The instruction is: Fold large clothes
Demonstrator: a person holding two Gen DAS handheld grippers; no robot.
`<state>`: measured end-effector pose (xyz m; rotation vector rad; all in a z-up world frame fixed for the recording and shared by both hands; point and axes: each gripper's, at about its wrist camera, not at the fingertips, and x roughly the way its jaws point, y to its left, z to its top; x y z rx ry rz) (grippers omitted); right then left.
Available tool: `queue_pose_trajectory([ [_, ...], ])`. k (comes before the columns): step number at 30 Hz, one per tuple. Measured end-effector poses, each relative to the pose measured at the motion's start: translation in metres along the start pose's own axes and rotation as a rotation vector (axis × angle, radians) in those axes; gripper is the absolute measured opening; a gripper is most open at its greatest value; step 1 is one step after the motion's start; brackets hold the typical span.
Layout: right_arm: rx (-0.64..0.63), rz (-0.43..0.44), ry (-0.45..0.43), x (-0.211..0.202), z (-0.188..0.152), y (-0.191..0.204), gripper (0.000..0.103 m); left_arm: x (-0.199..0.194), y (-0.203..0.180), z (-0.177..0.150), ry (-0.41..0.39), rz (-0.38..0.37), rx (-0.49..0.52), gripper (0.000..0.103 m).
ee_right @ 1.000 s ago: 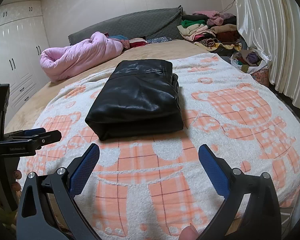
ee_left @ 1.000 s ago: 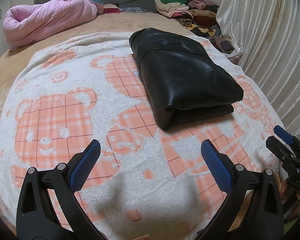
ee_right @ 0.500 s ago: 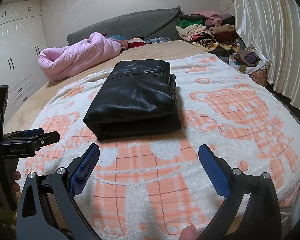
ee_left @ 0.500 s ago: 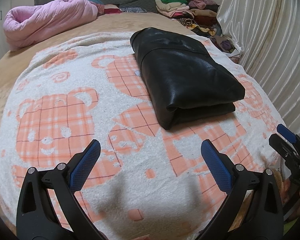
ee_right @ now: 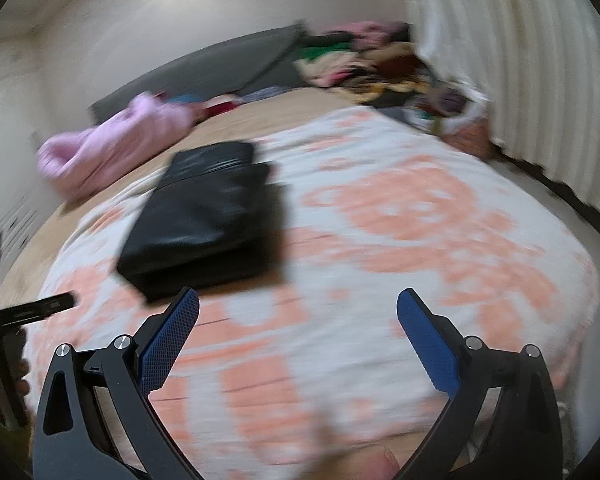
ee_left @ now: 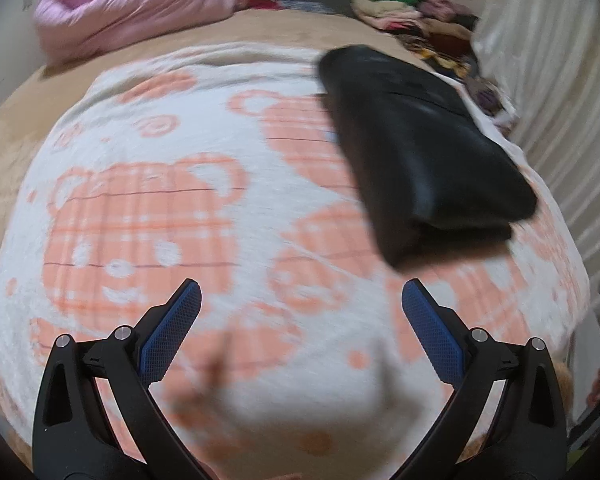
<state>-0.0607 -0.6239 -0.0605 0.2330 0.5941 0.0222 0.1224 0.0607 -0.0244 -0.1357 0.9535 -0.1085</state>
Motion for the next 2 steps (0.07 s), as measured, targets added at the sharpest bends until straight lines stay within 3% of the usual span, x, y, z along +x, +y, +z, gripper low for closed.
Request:
queue_pose_trajectory([
  [2, 0.12, -0.123, -0.023, -0.005, 0.005, -0.069, 0.099, 0.007, 0.034, 0.012, 0.0, 0.028, -0.045, 0.094],
])
